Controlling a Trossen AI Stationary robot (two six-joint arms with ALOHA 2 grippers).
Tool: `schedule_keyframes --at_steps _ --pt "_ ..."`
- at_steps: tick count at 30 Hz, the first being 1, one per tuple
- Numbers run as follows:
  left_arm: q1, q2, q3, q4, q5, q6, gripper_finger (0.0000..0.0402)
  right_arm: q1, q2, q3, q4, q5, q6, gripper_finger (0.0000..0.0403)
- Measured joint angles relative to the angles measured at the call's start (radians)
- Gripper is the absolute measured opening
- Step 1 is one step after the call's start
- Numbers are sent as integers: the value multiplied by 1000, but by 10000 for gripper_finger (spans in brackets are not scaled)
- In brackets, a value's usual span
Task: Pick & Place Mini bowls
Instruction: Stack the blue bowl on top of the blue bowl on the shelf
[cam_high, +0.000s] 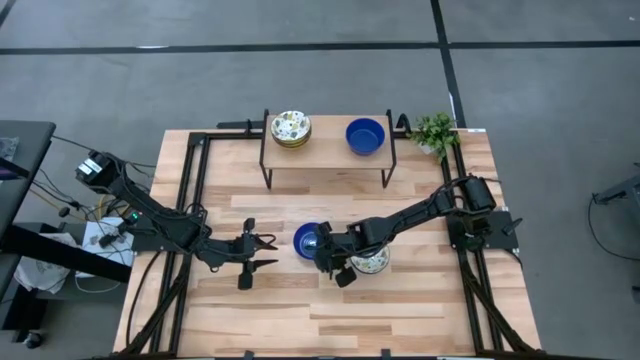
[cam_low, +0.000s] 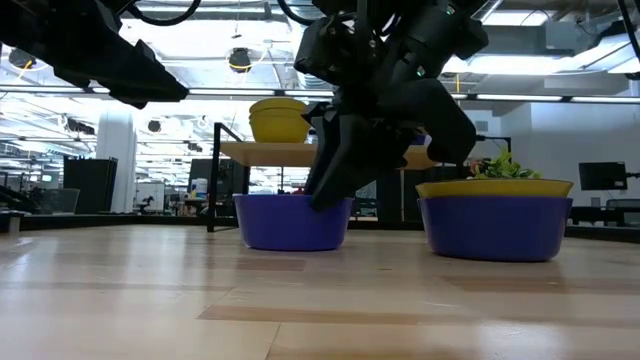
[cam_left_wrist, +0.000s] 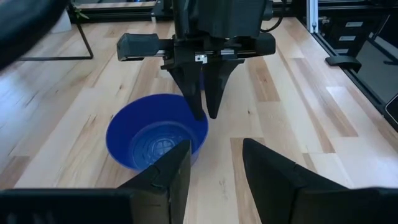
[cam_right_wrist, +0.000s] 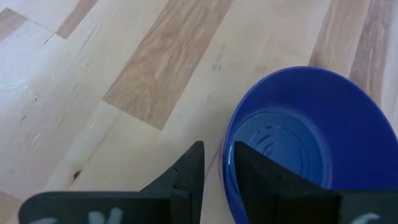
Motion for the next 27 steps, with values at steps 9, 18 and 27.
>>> schedule_keyframes --at_steps 9,18,27 --pt "0 0 0 3 0 0 145 0 0 0 0 -2 0 72" --pt "0 0 -1 4 0 0 145 -7 -1 0 -4 -5 18 18" --pt "0 0 -1 4 0 0 145 -7 -11 -1 -17 -1 17 2"
